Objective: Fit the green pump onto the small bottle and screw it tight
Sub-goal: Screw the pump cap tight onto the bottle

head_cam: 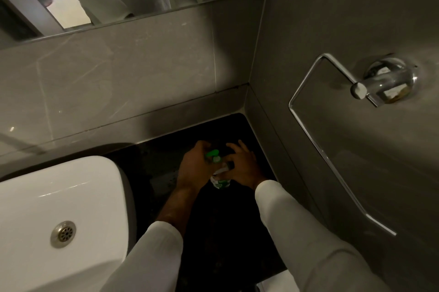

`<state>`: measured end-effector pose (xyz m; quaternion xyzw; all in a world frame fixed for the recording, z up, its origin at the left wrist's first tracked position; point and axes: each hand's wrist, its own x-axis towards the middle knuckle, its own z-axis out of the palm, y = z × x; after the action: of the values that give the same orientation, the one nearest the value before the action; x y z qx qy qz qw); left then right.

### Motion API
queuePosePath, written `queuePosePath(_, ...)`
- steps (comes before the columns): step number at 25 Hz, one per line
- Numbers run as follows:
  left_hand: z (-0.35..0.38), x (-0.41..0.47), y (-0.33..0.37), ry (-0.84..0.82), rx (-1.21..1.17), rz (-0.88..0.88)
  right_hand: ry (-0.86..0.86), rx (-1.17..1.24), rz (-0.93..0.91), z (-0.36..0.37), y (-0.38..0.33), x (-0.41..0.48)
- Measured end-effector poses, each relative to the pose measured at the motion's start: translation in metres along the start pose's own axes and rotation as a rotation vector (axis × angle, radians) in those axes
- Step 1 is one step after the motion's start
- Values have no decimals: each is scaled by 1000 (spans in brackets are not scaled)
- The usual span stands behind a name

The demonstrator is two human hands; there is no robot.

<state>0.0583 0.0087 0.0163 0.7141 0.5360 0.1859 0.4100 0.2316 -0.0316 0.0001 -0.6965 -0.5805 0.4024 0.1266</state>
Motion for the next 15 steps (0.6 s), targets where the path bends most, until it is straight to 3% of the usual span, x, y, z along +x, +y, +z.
queuePosePath(5, -6, 4, -5, -132, -85, 28, 4, 14, -1, -2, 3, 0)
queuePosePath(10, -2, 1, -2, 58, -73, -32, 11, 61, 51, 1, -3, -1)
queuePosePath(15, -11, 6, -1, -51, -103, 2, 21, 45, 27, -2, -1, -3)
